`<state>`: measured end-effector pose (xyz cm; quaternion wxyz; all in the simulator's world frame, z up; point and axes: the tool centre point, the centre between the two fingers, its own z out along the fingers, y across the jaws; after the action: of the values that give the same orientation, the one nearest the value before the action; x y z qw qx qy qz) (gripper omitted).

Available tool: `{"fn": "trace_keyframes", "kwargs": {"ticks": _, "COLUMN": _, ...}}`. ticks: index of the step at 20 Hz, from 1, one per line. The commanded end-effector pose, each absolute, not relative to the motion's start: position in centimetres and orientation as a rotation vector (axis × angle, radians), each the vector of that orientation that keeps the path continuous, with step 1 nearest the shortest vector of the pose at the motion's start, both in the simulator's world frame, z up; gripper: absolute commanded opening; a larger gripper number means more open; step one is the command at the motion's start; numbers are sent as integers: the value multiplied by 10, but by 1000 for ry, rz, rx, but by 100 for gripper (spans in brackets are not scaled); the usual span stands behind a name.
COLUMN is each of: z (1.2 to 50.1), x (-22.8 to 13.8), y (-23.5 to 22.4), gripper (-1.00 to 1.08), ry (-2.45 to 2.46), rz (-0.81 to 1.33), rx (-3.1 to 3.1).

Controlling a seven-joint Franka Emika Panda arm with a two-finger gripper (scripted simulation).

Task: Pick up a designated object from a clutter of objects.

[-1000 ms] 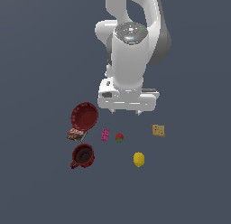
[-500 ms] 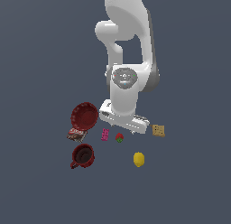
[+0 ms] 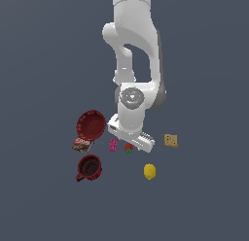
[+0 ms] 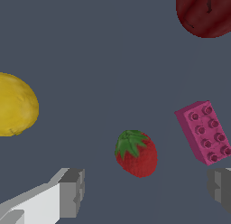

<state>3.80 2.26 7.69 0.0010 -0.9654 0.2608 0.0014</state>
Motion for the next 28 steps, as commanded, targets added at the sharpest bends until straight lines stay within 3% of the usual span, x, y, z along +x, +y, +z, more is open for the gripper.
{"fn": "trace_keyframes", "kwargs": {"ticks": 1, "z": 73, "x": 38, "y": 22, "gripper": 100, "ry": 839, "rz": 0, "rx": -3027}}
{"fn": "trace_keyframes", "kwargs": {"ticks": 21, "z": 23, "x": 38, "y": 21, "gripper": 100, "ry": 841, "rz": 0, "rx": -3027}}
{"fn": "trace_keyframes", "kwargs": {"ticks": 22, "z": 23, "x": 38, "y": 21, "gripper": -100, "ry": 841, "rz": 0, "rx": -3027}}
{"fn": "trace_keyframes", "kwargs": {"ticks": 28, "z": 23, "x": 38, "y": 21, "gripper": -100, "ry": 841, "rz": 0, "rx": -3027}}
